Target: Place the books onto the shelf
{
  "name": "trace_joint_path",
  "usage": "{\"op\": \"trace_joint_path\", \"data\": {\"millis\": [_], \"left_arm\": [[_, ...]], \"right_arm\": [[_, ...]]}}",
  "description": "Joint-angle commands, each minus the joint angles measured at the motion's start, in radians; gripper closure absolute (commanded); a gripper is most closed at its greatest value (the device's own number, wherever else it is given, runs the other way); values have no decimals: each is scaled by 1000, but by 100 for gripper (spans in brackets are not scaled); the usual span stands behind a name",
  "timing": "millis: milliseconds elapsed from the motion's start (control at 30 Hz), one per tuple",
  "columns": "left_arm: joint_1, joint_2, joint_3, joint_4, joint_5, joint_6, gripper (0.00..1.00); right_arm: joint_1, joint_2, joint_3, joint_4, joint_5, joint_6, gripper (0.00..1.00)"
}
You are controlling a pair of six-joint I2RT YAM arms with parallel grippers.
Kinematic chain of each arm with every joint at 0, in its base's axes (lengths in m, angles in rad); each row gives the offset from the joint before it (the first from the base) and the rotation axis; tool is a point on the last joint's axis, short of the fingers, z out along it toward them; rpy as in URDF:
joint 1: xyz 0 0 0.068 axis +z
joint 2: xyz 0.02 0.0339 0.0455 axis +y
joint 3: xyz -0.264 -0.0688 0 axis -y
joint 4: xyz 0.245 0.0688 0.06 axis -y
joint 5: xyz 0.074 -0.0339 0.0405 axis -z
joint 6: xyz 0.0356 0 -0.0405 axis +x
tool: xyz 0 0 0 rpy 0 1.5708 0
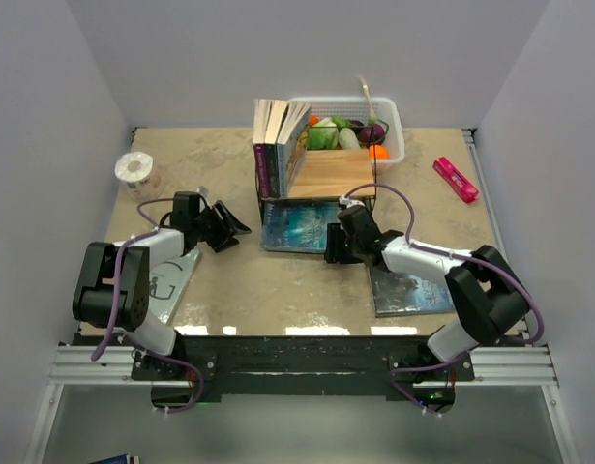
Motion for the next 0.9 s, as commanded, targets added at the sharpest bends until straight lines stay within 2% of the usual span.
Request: {"op": "trace_joint_path", "data": {"millis": [0,300,500,733,867], "left_arm": [[7,9,37,35,28,2,41],[5,14,36,43,36,-3,41],[8,9,45,33,33,0,41],[15,8,50,23,24,13,41],[16,11,34,32,17,9,41]], "right_arm": [[-8,34,78,115,-4,80,48],[-8,33,78,163,24,183,45],[17,-51,30,200,56,107,51],[79,-269,-143,217,80,-87,66],[149,-363,-209,258,96,-191,89]]}}
